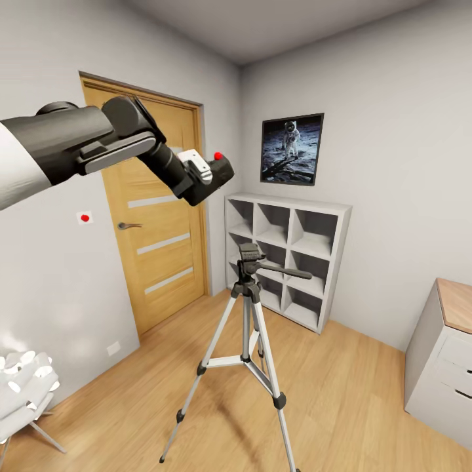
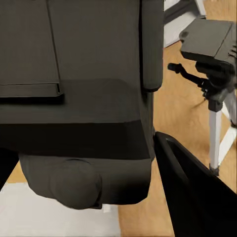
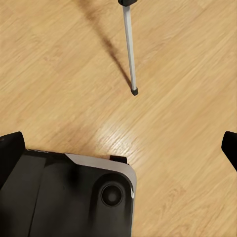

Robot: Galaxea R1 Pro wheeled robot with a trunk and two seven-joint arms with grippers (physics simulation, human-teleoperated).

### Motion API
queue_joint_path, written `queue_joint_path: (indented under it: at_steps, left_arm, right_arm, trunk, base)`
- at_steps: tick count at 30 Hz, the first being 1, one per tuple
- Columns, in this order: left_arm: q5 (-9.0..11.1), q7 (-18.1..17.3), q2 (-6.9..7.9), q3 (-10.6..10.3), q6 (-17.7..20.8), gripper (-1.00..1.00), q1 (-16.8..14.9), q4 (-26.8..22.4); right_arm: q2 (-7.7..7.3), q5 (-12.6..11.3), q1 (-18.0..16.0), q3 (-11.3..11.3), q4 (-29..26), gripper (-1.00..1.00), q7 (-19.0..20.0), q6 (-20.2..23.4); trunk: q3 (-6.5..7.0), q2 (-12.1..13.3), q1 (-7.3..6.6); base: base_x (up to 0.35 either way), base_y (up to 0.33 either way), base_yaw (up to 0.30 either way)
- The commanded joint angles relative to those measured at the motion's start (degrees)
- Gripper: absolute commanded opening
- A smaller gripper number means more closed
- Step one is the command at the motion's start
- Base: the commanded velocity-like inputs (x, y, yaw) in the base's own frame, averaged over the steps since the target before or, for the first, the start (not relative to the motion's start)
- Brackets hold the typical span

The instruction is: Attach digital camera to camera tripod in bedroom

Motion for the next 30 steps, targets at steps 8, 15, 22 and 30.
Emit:
queue_joint_path:
  at_steps: [8,15,22,30]
  left_arm:
    - [-1.95,-12.46,1.21,4.96,-0.63,-1.0,-0.07,-0.04]
    - [-1.95,-19.93,1.65,10.34,-0.75,-1.0,-0.07,-1.19]
    - [-1.96,-22.56,2.19,11.05,-0.67,-1.0,-0.06,-3.37]
    - [-2.04,-25.97,5.11,11.16,-0.22,-1.0,-0.02,-6.79]
  right_arm:
    - [0.0,0.43,0.04,-0.01,-0.07,1.0,-0.12,-0.03]
    - [0.0,0.43,0.04,-0.02,-0.05,1.0,-0.12,-0.03]
    - [0.0,0.42,0.04,-0.01,-0.05,1.0,-0.12,-0.03]
    - [0.0,0.43,0.04,-0.01,-0.06,1.0,-0.12,-0.03]
  trunk:
    - [-0.01,-0.03,0.02]
    - [-0.01,-0.03,0.02]
    - [-0.01,-0.03,0.02]
    - [-0.01,-0.03,0.02]
  base:
    - [0.0,0.0,0.0]
    - [0.0,0.0,0.0]
    - [0.0,0.0,0.0]
    - [0.0,0.0,0.0]
